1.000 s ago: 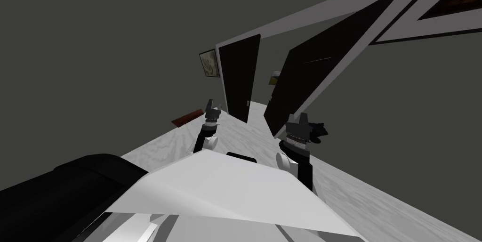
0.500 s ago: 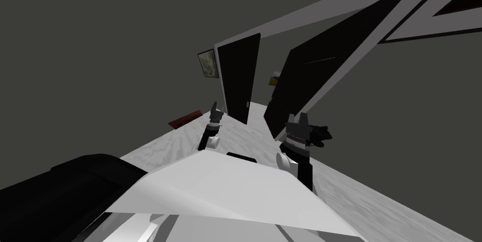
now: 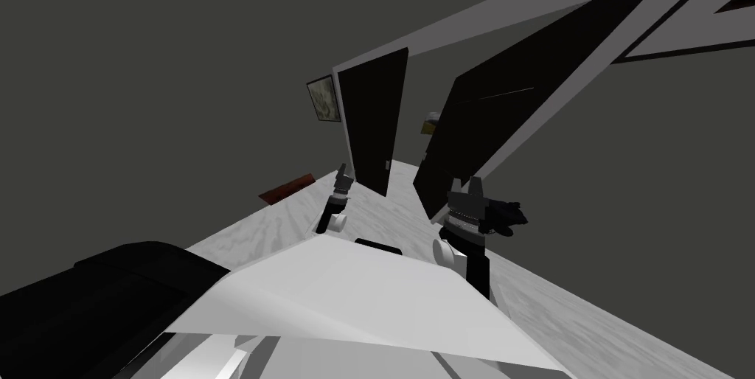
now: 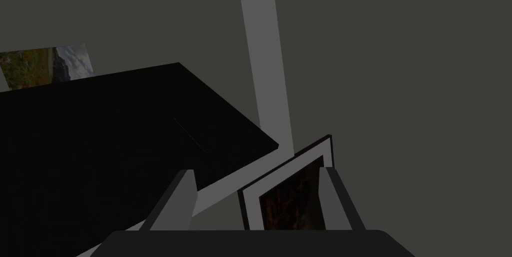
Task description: Push the door open
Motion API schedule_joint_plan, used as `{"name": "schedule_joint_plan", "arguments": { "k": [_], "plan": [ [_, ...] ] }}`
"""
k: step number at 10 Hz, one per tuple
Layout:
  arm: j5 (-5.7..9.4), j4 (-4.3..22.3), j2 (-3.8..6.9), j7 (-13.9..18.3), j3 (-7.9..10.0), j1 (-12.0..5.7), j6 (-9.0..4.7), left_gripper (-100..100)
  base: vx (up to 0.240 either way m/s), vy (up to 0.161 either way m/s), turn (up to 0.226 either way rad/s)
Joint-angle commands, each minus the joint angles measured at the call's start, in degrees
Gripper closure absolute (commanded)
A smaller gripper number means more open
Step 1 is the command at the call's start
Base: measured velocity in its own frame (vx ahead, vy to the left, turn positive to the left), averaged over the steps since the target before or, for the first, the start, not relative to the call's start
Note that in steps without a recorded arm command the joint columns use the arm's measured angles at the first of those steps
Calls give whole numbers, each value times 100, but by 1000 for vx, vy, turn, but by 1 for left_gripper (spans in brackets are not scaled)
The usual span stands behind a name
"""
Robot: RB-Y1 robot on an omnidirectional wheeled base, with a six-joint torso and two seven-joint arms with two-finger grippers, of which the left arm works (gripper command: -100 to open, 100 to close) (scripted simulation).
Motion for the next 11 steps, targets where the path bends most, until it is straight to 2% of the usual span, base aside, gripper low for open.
{"name": "schedule_joint_plan", "arguments": {
  "k": [1,11],
  "plan": [
    [-11,219,17,-12,-27,-84,-24,-100,91,14,-7],
    [-54,1817,107,-48,-171,-645,-307,-100,100,-3,-10]
  ]
}}
